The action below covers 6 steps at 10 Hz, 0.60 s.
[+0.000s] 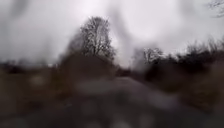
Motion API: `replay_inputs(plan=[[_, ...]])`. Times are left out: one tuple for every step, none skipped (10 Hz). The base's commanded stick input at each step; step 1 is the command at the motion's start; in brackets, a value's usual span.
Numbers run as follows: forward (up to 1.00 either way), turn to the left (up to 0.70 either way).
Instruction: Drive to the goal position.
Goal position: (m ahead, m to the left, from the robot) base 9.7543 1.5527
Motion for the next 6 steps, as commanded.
replay_inputs(plan=[[0.85,0.0],[0.85,0.0],[0.85,0.0],[0.85,0.0],[0.85,0.0],[0.85,0.0]])
